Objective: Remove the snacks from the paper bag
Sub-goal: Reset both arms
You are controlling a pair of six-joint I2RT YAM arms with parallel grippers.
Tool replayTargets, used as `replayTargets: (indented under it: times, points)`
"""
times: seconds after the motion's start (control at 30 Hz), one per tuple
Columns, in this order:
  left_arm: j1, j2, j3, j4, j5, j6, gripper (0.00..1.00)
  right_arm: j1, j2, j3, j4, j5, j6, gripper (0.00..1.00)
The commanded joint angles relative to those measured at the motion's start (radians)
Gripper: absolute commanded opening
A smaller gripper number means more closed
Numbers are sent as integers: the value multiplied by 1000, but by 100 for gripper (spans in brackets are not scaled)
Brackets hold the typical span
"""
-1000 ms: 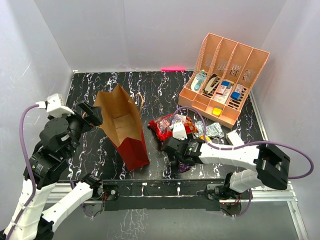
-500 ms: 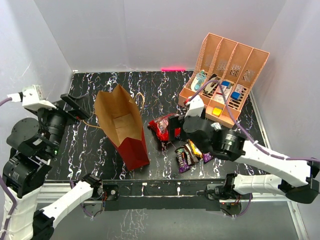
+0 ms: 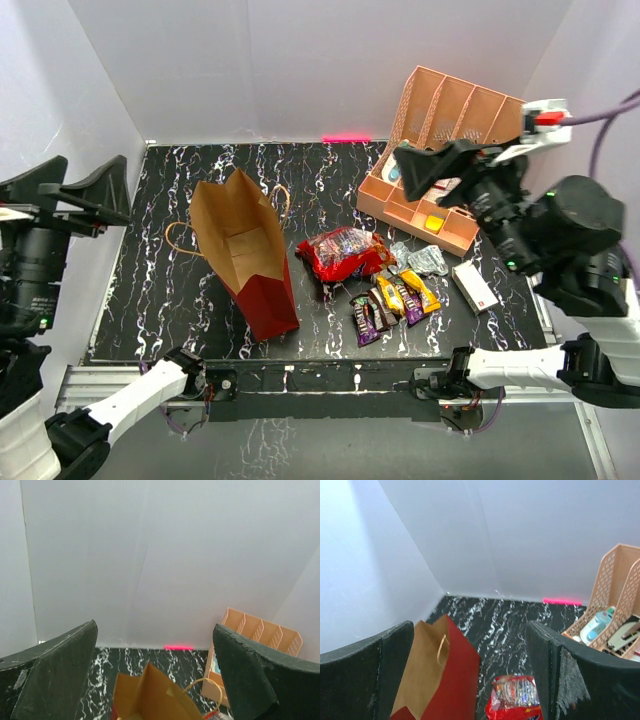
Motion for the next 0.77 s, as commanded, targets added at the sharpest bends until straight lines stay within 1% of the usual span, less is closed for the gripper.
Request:
replayTargets:
  times: [0.0,0.27,0.47,0.63,0.73]
  points:
    - [-8,10,23,84,37,82,98,2,-43,40,62,-53,-49,98]
    - [-24,45,57,104,57,84,98,1,-130,-8,64,-68,-7,98]
    - [-24,36,1,123,60,68,98,2,-164,-50,69,-42,0,98]
    - [-24,38,-43,147,51,93,98,1,-173,-100,109,-3,-30,98]
    - [-25,28,-80,190,39,98,99,0,-137,-47,54,40,-17,98]
